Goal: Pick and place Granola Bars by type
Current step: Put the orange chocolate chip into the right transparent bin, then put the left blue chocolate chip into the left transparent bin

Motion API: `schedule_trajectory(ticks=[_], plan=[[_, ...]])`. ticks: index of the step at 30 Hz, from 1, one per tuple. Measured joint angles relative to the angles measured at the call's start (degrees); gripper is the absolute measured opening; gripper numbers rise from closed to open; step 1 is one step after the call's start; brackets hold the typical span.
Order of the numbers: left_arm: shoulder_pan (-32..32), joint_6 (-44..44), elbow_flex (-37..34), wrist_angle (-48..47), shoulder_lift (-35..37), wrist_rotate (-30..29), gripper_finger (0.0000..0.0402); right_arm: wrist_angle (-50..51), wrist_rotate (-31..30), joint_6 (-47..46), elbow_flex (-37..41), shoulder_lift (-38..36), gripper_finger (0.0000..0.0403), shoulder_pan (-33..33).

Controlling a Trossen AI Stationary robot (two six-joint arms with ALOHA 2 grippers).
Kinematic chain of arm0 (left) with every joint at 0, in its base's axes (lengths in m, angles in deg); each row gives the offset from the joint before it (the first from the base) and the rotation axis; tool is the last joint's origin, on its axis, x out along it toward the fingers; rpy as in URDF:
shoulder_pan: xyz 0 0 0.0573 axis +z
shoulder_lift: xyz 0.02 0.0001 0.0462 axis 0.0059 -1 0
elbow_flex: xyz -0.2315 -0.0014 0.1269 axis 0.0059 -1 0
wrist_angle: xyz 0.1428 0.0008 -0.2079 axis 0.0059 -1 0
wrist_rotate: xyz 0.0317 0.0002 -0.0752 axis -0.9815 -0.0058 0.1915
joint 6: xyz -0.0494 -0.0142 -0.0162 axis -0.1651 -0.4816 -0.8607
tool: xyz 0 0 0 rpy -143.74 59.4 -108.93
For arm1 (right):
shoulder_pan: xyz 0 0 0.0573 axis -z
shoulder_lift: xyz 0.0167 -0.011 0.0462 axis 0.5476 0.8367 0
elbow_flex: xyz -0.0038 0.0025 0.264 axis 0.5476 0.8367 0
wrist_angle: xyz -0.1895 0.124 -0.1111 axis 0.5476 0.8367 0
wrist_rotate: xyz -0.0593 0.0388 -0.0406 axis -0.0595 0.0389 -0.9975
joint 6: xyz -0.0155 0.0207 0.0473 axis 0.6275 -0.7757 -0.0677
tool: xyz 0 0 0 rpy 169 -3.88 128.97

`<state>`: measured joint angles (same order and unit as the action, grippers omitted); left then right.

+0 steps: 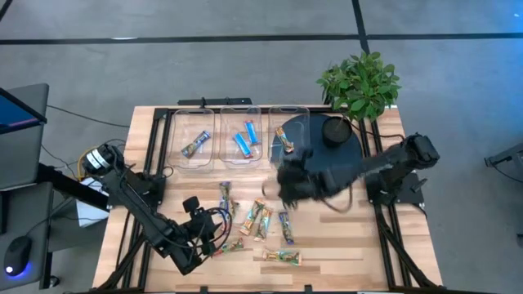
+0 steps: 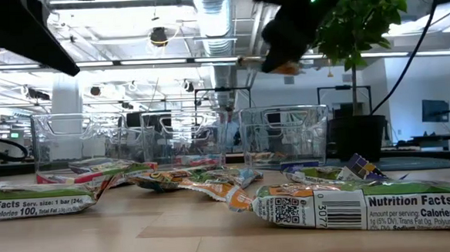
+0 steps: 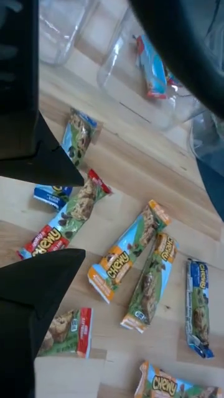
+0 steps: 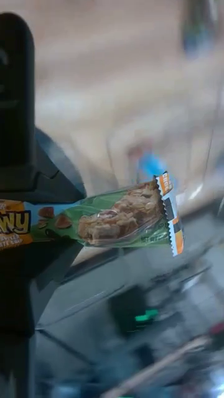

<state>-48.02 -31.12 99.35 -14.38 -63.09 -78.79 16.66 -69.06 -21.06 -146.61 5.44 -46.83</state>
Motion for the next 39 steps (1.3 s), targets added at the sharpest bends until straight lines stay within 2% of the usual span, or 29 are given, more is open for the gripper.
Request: schedule_trajectory(ticks=[4,9,15,18,30,34,39], plan=[[0.00,0.00,-1.22,2.09,0.00,-0.11,0.0169,-0.62,2.08,-5.91,-0.75,-0.02,0.0076,8.22],[0.00,0.78,-2.91,5.30,-0.03,-0.17,0.0169,-0.33,12.70,-13.67,-0.75,0.21,0.0077,18.23],[0.00,1.26,-3.16,5.42,-0.04,-0.15,0.0169,-0.56,19.45,-15.27,-0.75,0.52,0.0077,25.77],[0.00,1.99,-3.16,5.41,-0.04,0.09,0.0169,-1.07,21.41,-15.08,-0.74,0.52,0.0077,26.85],[2.00,3.49,-3.16,5.40,-0.04,1.51,0.0169,-1.00,21.52,-11.68,-0.75,0.52,0.0085,26.87],[3.19,3.74,-3.18,5.45,-0.04,3.76,0.0169,-1.00,21.52,-11.66,-0.75,0.52,0.0118,26.80],[5.68,3.76,-3.18,5.18,-0.10,6.24,0.0169,-0.97,21.54,-11.71,-0.74,0.52,0.0183,26.49]])
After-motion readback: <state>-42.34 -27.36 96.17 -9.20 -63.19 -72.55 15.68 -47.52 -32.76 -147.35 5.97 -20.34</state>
